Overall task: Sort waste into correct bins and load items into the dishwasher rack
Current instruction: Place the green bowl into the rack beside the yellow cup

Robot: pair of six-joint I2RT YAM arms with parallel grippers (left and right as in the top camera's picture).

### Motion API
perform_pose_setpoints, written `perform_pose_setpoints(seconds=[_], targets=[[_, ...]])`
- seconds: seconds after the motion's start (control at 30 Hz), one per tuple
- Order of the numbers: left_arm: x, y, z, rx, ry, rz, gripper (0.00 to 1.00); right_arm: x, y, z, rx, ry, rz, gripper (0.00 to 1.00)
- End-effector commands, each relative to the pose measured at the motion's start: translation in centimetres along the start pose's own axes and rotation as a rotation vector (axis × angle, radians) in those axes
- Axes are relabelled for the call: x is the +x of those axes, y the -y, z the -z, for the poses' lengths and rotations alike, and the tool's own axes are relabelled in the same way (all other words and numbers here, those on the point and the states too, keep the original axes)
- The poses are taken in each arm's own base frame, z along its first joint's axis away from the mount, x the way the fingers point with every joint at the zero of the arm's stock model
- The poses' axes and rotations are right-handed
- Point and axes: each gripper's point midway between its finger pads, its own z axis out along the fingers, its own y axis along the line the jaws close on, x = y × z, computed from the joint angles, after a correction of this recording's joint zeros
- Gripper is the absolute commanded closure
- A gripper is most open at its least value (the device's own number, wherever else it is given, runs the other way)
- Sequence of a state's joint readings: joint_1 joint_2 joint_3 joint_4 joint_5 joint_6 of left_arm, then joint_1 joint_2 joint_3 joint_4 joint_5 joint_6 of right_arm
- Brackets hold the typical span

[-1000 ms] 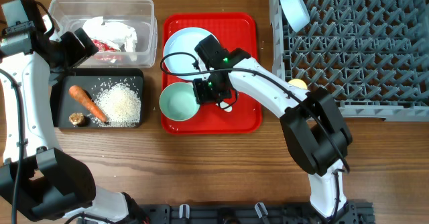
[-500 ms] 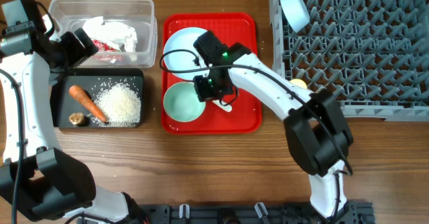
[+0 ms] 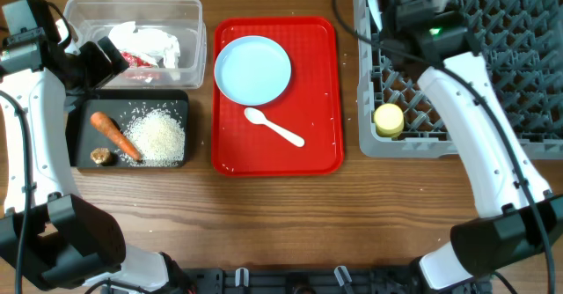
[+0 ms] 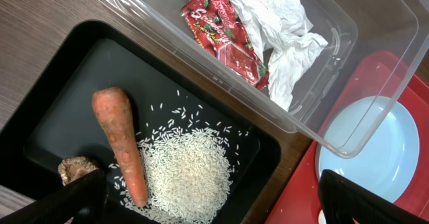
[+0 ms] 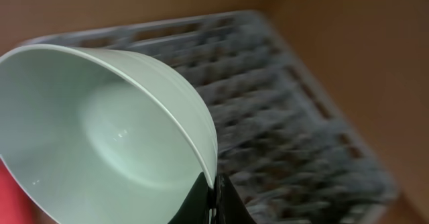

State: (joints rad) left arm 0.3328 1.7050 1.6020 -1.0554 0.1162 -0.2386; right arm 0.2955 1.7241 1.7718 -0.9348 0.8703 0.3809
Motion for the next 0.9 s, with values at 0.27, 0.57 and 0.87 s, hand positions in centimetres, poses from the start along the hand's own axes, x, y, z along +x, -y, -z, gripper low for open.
perform_pose_setpoints(seconds=[0.27,0.57,0.87], targets=[[-0.6,0.2,0.9,0.000,0.030,0.005,0.00,1.3,3.3,-5.4,0.412,-0.068,0.538,0.96],[-0.6,0.2,0.9,0.000,0.030,0.005,0.00,6.0,0.0,-8.6,0.354,-0.209,0.822,0.96],[-0.6,0.2,0.9,0.000,0.030,0.005,0.00,9.3,-1.3,-8.6,0.194,-0.311,0.780,0.96]])
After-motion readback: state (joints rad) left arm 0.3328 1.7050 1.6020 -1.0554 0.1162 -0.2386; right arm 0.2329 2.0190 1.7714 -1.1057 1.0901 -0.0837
